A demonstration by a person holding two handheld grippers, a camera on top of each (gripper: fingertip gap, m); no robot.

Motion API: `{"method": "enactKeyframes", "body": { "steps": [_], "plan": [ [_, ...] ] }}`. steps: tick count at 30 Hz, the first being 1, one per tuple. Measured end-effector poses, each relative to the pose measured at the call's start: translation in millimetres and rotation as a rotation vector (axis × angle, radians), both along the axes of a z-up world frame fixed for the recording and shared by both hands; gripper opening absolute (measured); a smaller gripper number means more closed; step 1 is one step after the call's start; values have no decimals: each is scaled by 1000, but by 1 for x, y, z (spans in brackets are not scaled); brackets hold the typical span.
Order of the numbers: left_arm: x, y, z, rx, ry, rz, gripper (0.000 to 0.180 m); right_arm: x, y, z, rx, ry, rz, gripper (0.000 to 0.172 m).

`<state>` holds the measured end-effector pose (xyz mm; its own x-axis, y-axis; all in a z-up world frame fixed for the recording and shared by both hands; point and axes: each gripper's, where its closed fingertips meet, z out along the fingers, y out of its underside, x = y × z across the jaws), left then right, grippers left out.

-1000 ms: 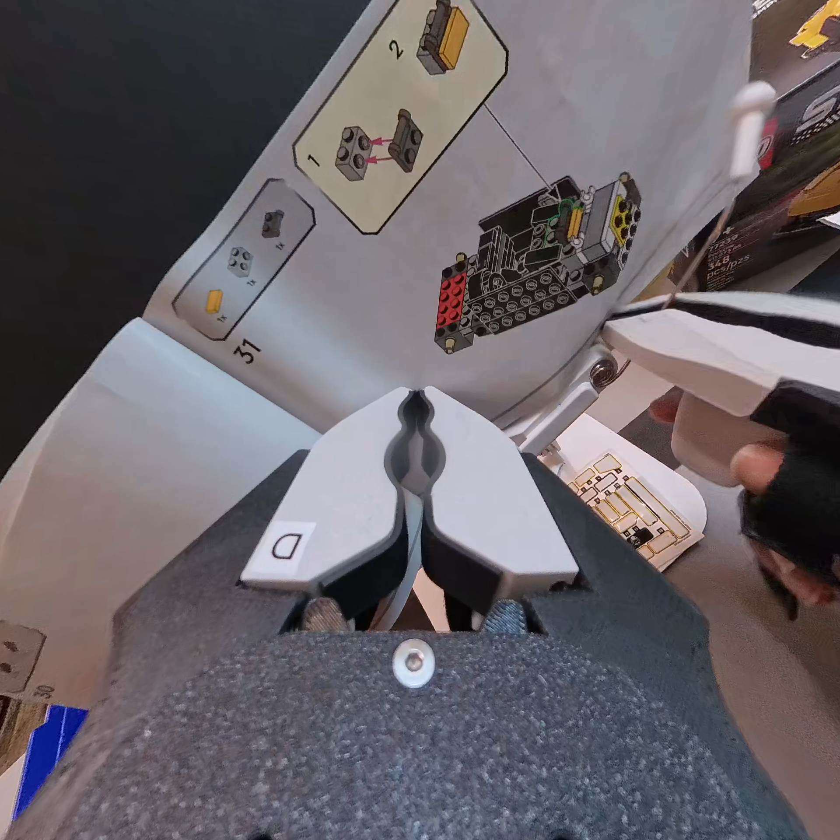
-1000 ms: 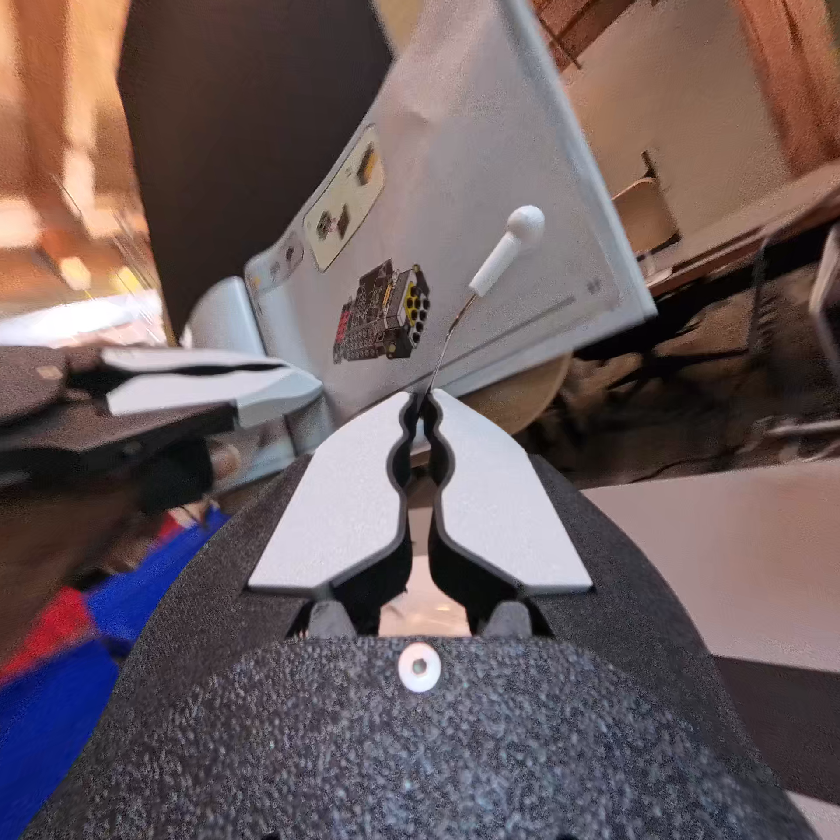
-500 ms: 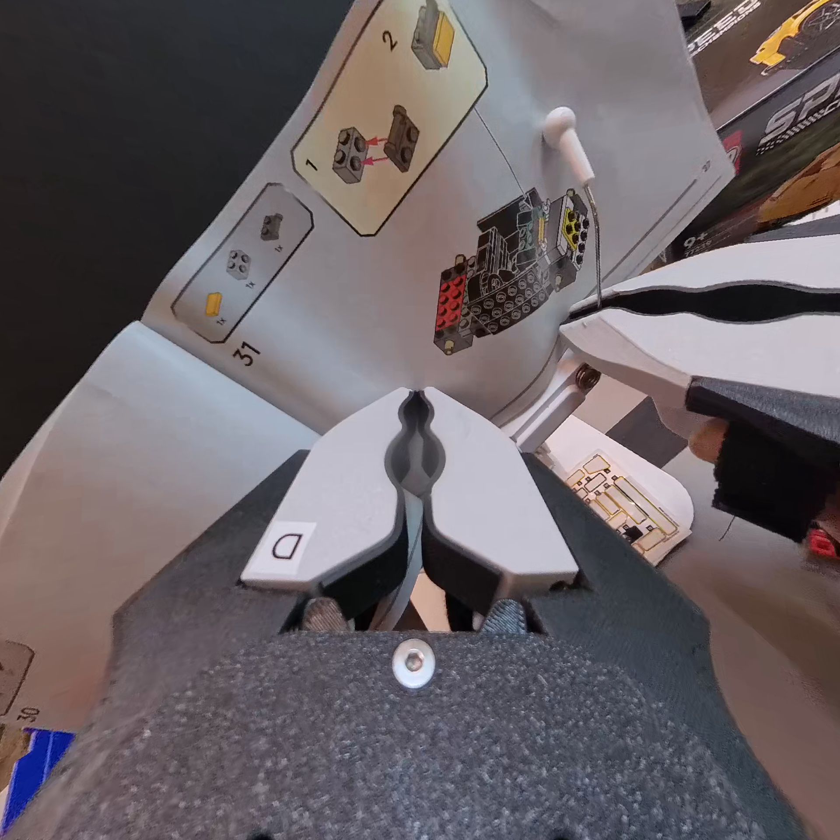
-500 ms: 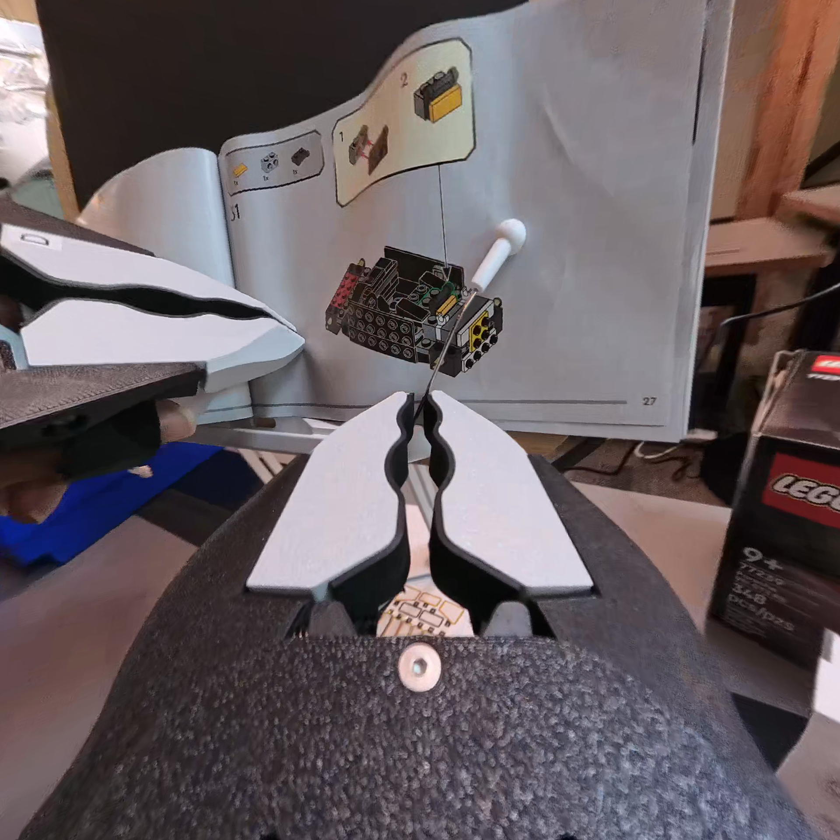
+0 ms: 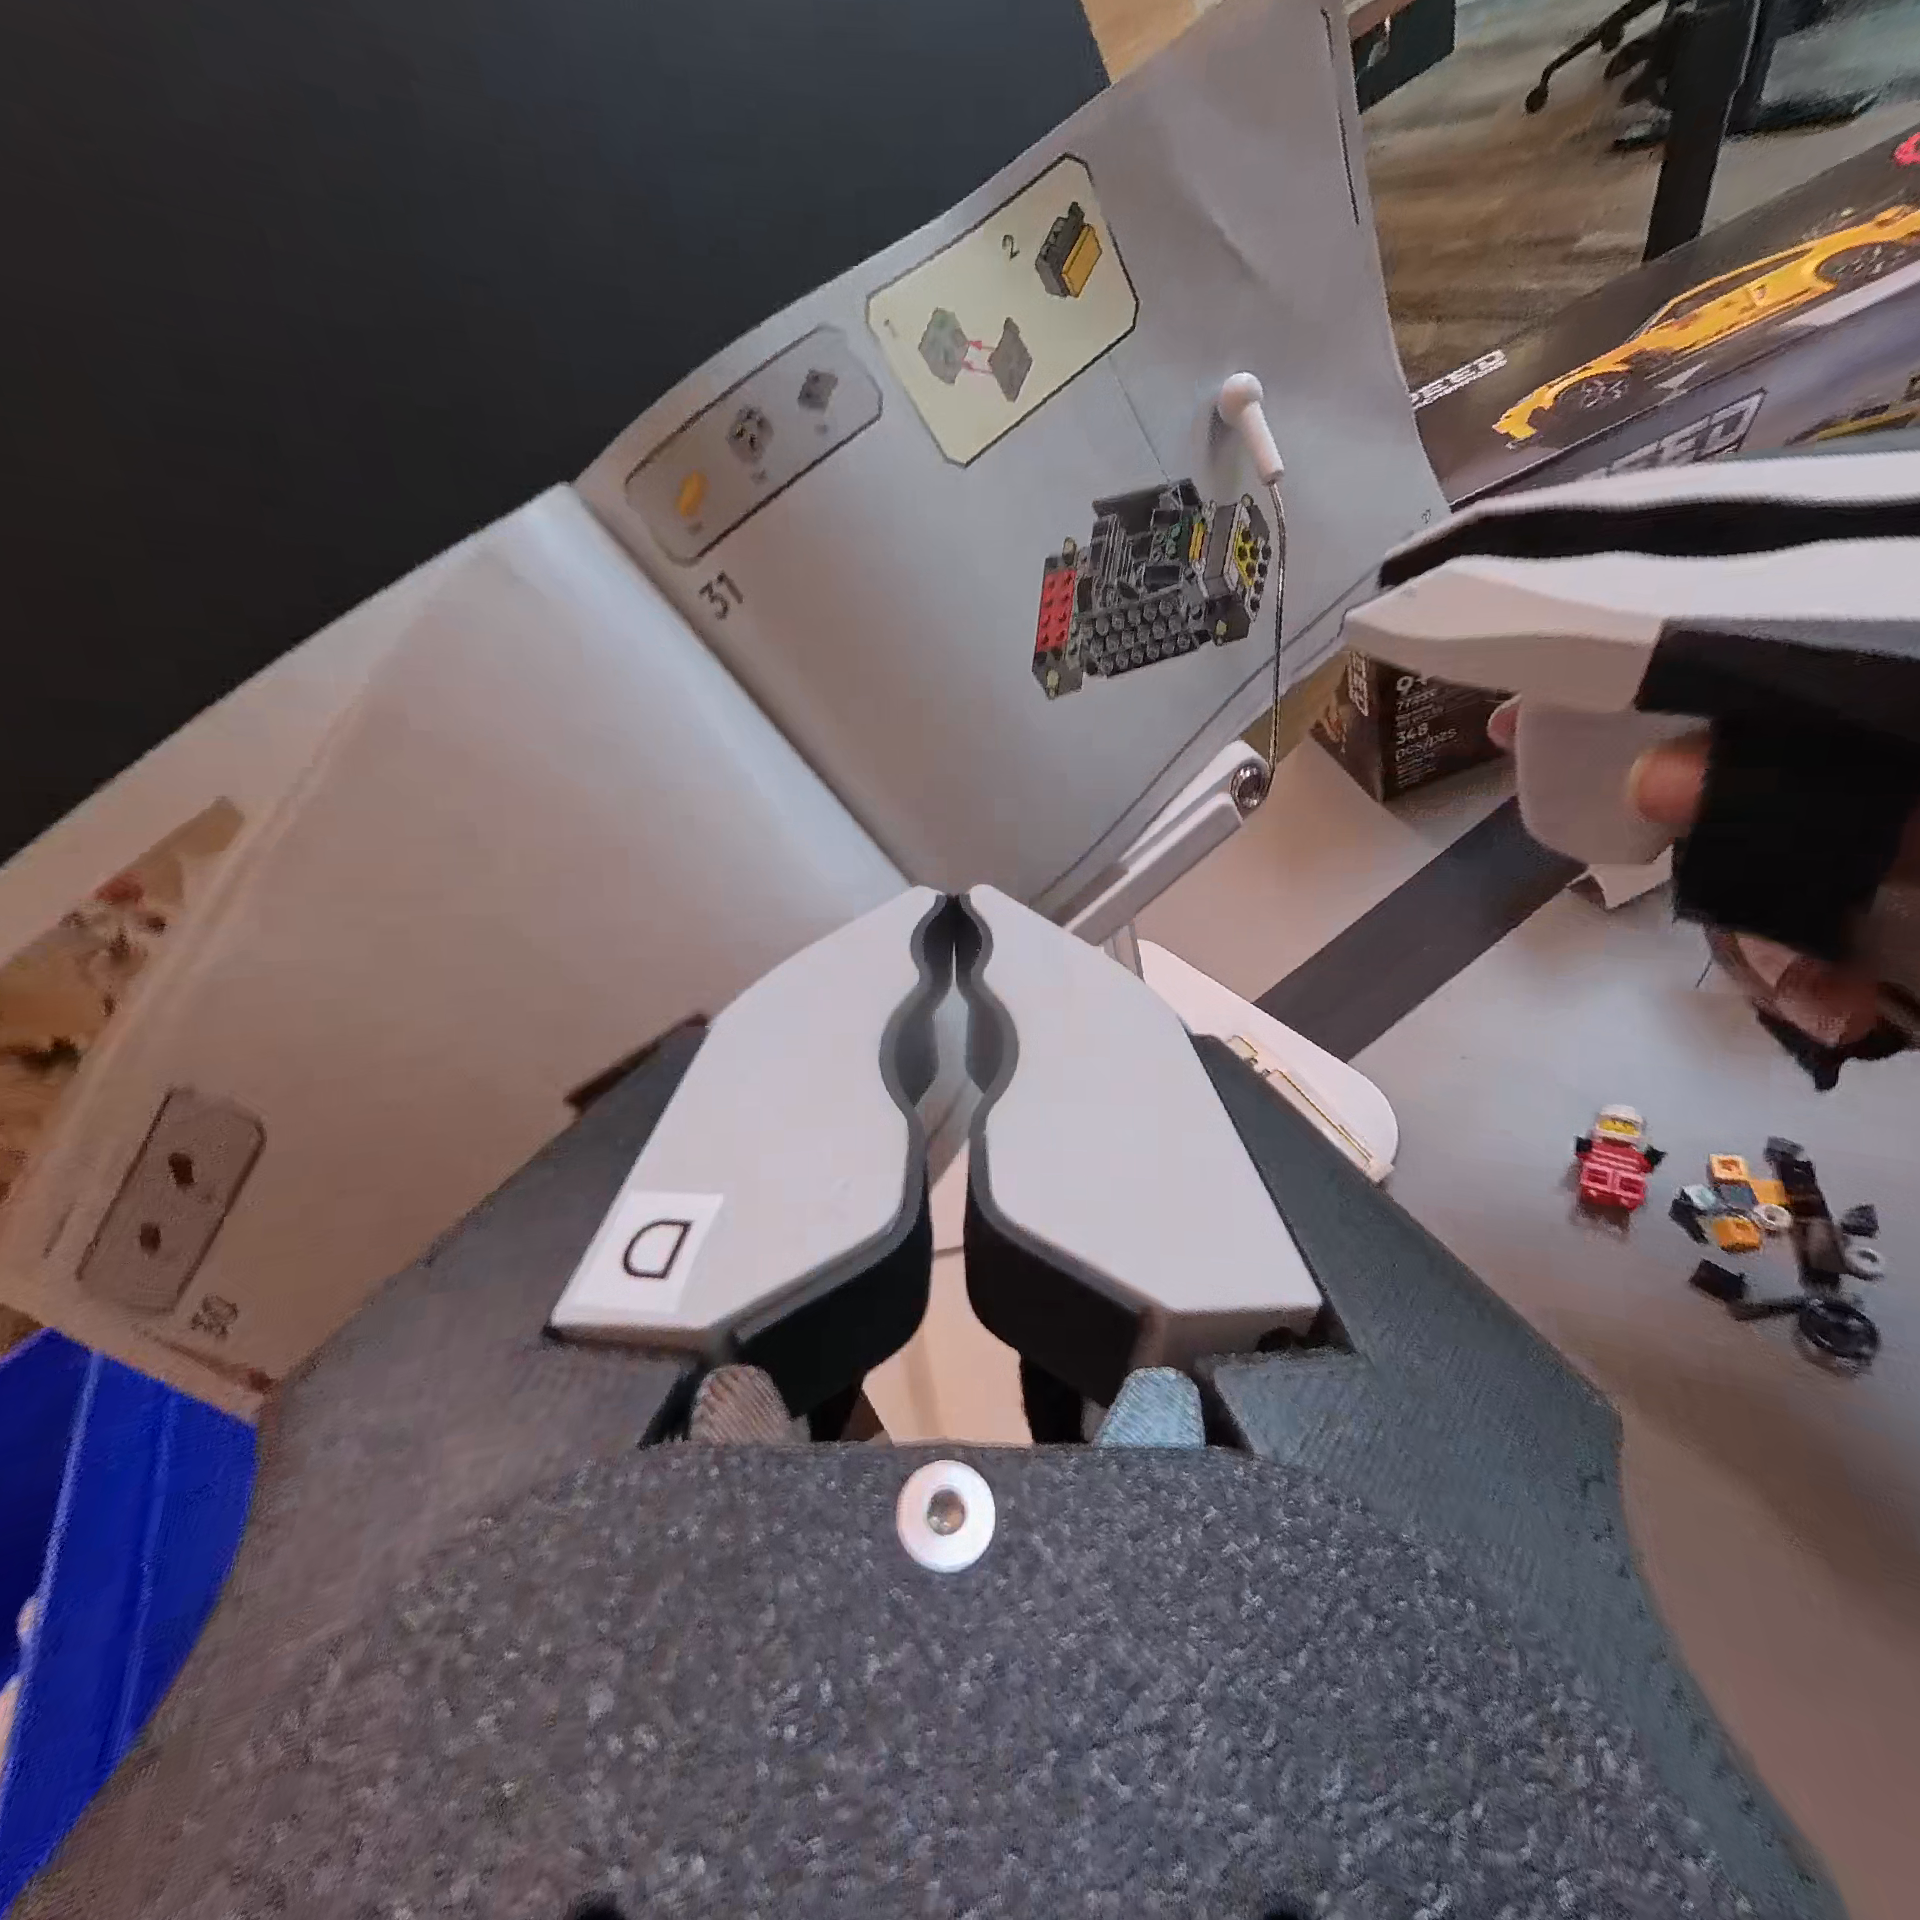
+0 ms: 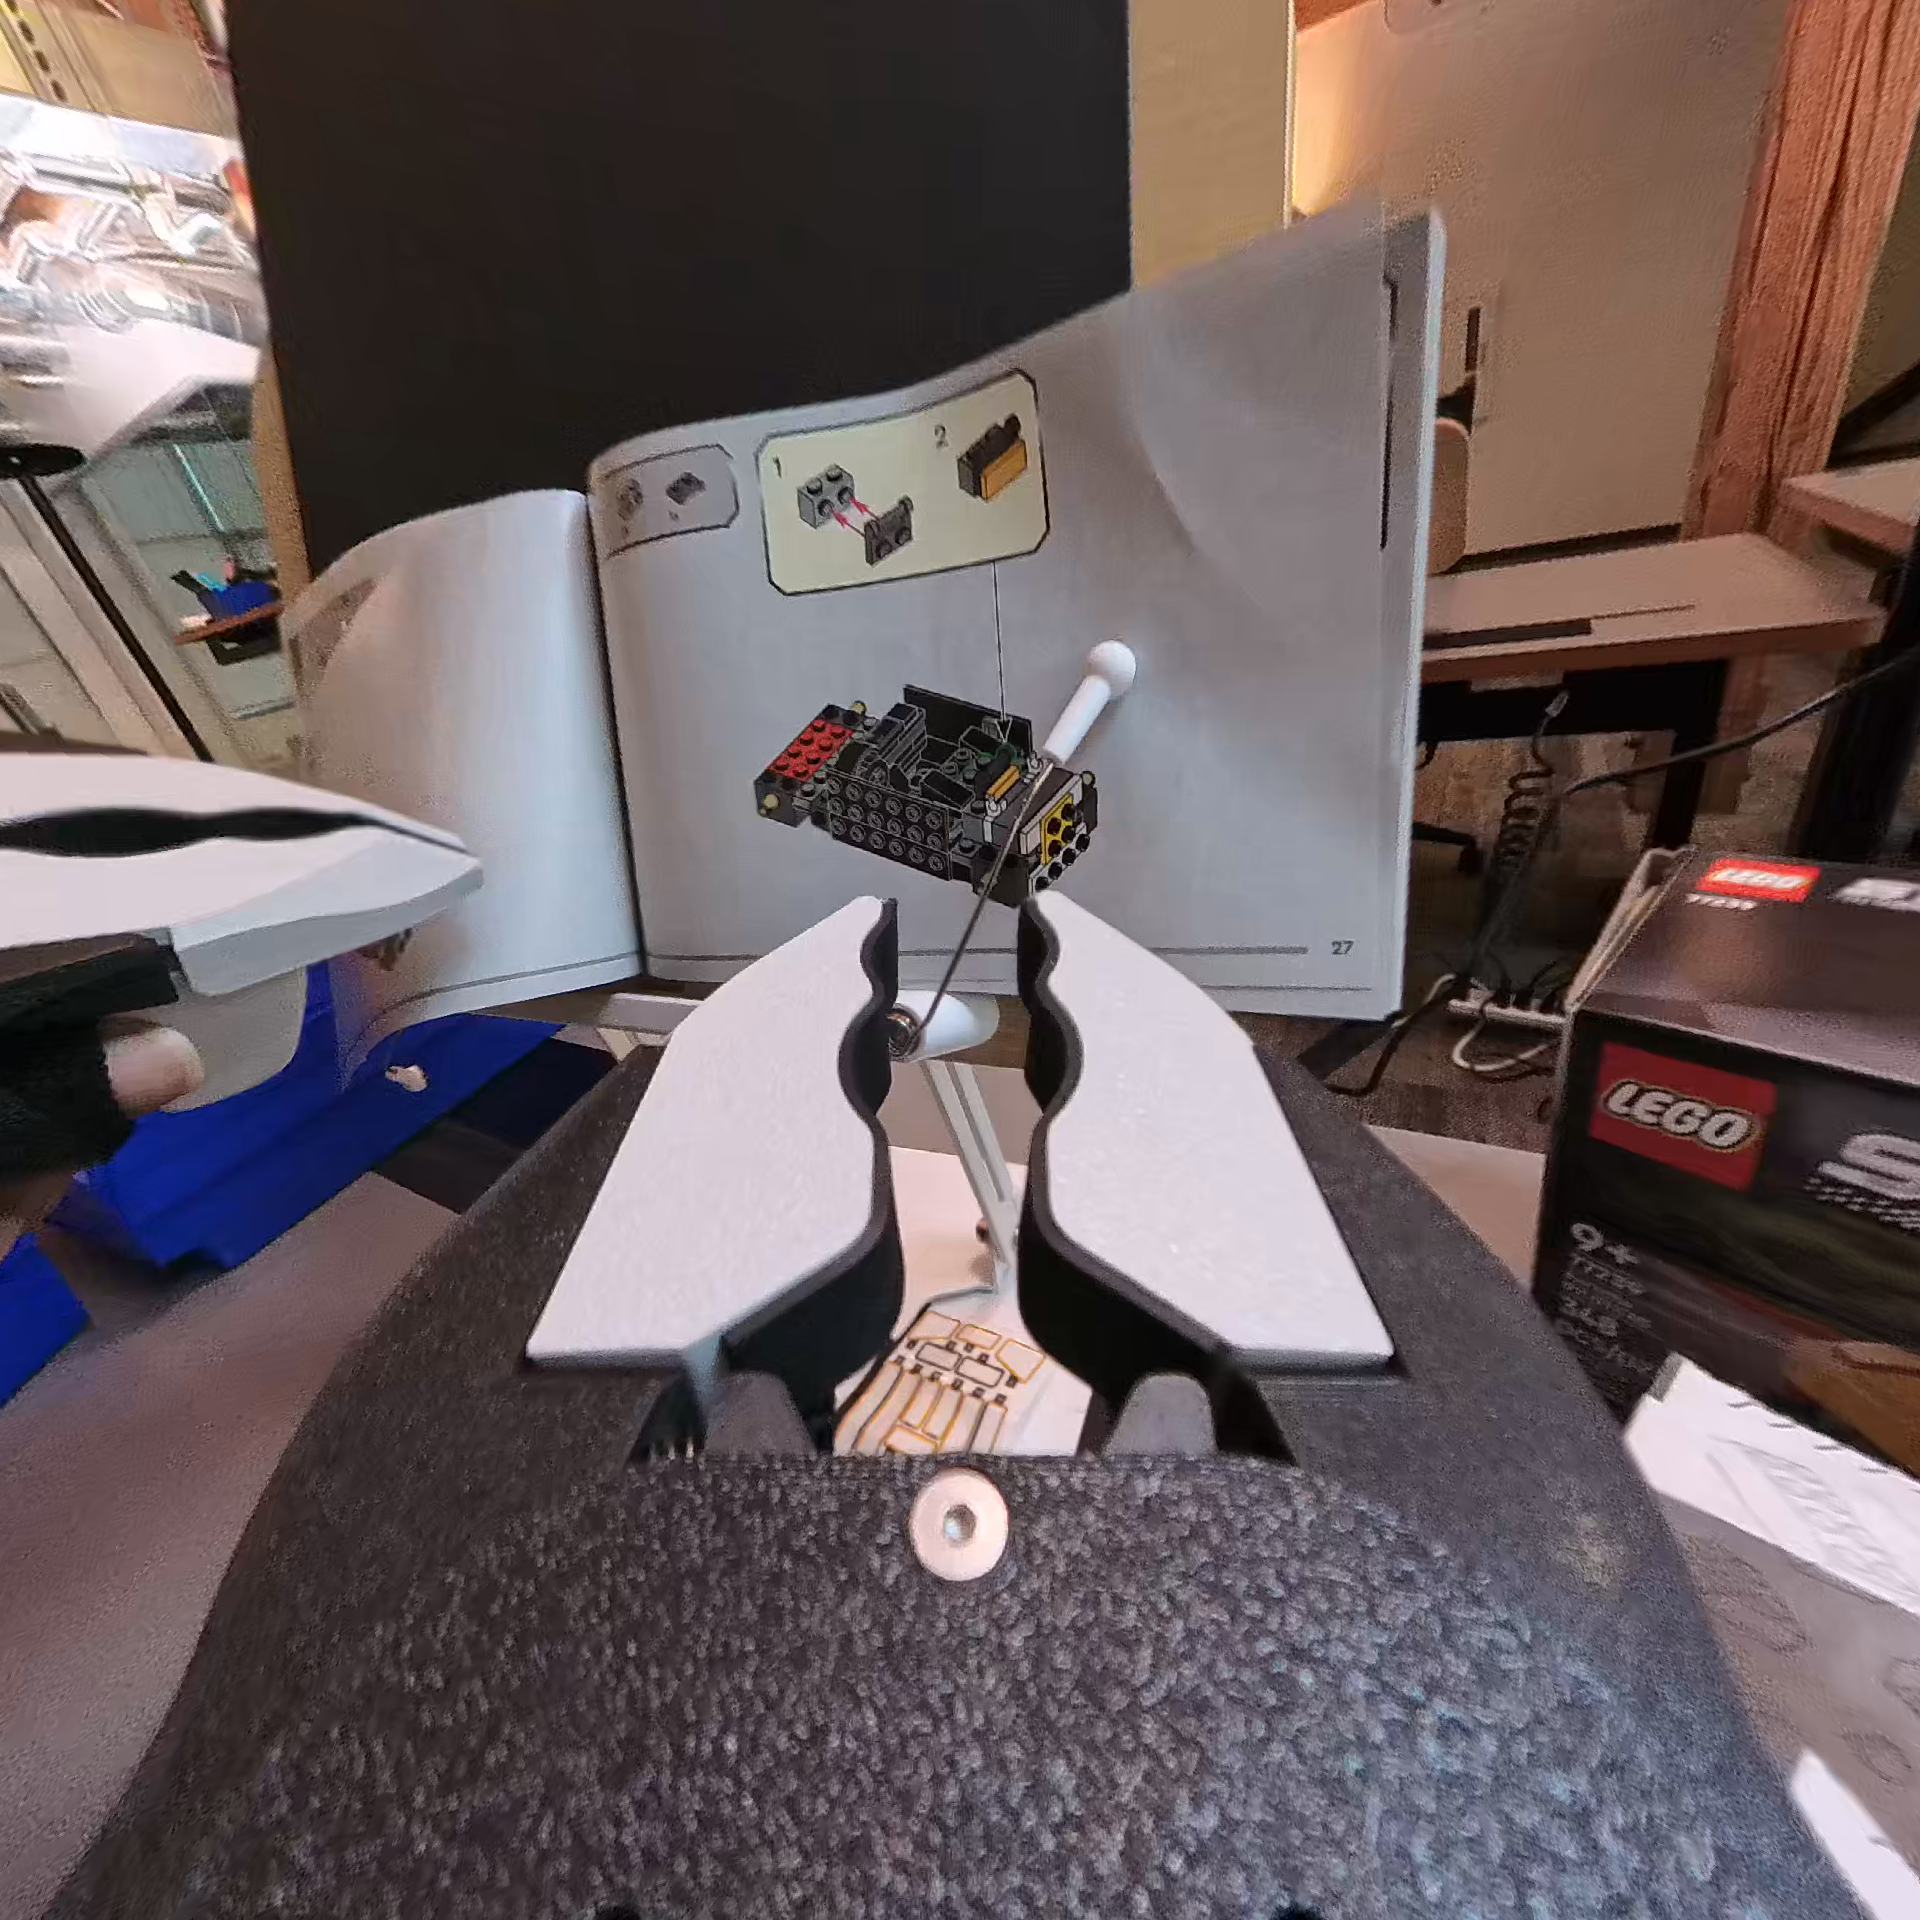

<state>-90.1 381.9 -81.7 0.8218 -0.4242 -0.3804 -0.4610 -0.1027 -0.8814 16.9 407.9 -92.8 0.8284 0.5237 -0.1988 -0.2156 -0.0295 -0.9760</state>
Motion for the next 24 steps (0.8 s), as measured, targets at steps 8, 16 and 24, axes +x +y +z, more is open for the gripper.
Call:
{"method": "enactKeyframes", "body": {
  "steps": [8, 16, 24],
  "plan": [
    [-45, -4, -33, -89, -82, 92, 0, -55, -24, 1, 123, -344, 128, 11],
    [-93, 19, -33, -83, -26, 196, 0, -127, 2, -14, 214, -812, 64, 3],
    [-107, 24, -34, -102, -87, 206, 0, -148, 13, -20, 193, -1005, 10, 0]
  ]
}}
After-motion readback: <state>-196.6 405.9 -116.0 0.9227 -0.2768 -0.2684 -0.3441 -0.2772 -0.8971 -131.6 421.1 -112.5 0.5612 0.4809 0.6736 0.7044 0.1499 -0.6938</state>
